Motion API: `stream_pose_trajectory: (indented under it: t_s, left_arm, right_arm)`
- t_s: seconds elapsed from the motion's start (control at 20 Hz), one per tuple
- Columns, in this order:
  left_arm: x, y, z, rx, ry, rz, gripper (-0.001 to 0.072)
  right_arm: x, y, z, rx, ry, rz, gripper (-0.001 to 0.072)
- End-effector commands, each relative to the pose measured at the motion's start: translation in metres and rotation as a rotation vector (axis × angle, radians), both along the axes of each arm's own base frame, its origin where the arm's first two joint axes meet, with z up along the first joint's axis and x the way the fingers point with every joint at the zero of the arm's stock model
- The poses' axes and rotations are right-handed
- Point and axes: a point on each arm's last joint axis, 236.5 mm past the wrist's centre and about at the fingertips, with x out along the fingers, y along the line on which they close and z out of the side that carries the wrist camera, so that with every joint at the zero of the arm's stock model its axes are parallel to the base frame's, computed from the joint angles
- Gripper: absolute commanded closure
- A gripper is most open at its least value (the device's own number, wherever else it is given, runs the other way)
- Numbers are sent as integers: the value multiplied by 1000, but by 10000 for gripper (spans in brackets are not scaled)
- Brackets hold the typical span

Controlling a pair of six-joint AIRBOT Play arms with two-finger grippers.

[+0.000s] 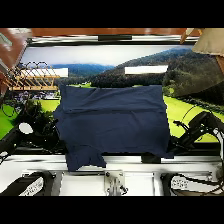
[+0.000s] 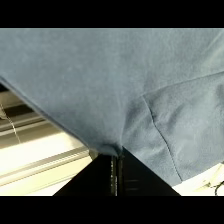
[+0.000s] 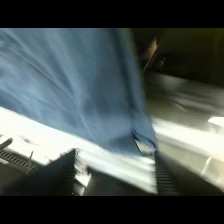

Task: Fold the shirts.

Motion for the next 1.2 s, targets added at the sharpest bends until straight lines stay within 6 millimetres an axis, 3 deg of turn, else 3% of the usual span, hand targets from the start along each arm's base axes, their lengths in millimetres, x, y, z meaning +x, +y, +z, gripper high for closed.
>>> stream_pose_trajectory:
  t_s: [0.0,0.05,0.1,0.25,0.4,0.55,0.9,1.05,1.15]
  left_arm:
    - [-6,-1,3,-10,22,-13,667]
    - [-7,-2,3,-11,25,-15,668]
    - [-6,-1,3,-10,18,-14,668]
    - [4,0,9,-5,-39,-26,668]
    - [31,-2,34,-29,-176,-106,668]
    - [73,1,72,-20,-333,-146,669]
    - [156,28,143,5,-613,-35,671]
    - [191,31,166,-56,-694,35,671]
    - [216,30,170,-82,-716,74,671]
  right_arm:
    - [8,6,-9,-51,-34,71,458]
    - [7,4,-10,-71,-24,84,603]
    - [4,4,-9,-78,-9,88,657]
    - [-1,11,4,-36,1,95,657]
    - [15,13,23,-46,-118,90,658]
    - [56,18,49,-61,-336,49,658]
    - [158,-17,112,-222,-713,-4,659]
    - [195,-17,125,-233,-781,0,660]
    - [225,-10,128,-245,-831,38,659]
